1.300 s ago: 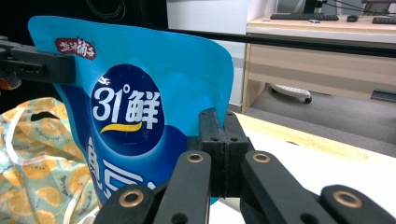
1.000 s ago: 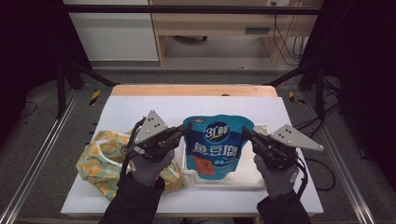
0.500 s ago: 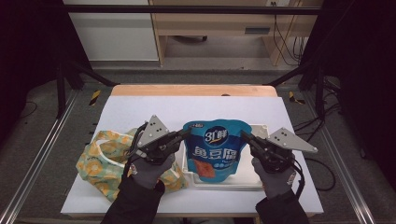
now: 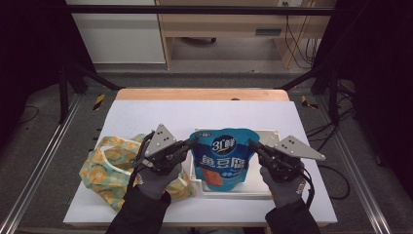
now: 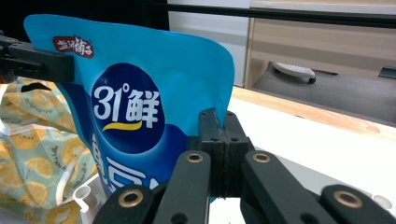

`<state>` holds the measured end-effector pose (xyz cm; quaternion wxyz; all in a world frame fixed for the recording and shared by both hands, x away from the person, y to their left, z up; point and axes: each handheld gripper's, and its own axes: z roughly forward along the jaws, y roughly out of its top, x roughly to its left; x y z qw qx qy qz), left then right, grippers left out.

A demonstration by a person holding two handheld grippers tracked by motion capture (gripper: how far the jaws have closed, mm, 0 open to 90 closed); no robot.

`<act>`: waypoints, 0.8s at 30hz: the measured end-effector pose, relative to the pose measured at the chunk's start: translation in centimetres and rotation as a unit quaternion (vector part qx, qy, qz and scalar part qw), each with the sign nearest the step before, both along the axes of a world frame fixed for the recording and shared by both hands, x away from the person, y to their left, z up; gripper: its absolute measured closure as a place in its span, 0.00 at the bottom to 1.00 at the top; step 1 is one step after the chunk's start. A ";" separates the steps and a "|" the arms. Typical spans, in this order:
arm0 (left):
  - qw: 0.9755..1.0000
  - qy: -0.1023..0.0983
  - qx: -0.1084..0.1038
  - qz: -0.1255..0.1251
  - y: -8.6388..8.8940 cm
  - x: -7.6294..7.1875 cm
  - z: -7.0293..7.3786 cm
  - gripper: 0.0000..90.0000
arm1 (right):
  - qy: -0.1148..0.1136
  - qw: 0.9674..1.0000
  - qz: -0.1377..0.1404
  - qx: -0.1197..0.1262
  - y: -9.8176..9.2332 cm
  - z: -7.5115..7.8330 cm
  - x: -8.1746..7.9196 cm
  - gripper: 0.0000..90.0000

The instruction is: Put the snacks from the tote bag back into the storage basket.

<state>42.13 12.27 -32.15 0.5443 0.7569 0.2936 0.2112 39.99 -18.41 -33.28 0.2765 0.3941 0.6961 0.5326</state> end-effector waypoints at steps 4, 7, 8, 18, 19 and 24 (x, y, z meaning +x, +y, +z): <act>1.000 0.000 -0.001 -0.002 0.0 -0.1 -0.1 1.00 | 0.000 1.000 0.000 0.001 -0.1 -0.1 0.0 1.00; 1.000 -0.002 0.001 -0.003 -0.1 -0.2 -0.1 1.00 | 0.001 1.000 -0.002 0.003 -0.1 -0.1 -0.1 1.00; 1.000 -0.002 0.001 -0.003 -0.1 -0.3 -0.1 1.00 | 0.001 1.000 -0.001 0.004 -0.1 -0.2 -0.1 0.99; 1.000 -0.006 0.002 -0.004 0.1 -0.5 -0.2 0.93 | 0.000 1.000 0.003 0.009 -0.3 -0.4 -0.4 0.95; 1.000 -0.006 0.004 -0.003 0.1 -0.5 -0.2 0.92 | 0.000 1.000 0.003 0.010 -0.3 -0.4 -0.4 0.93; 1.000 -0.005 0.008 -0.002 0.4 -0.6 -0.1 0.84 | -0.001 1.000 -0.001 0.011 -0.5 -0.5 -0.4 0.83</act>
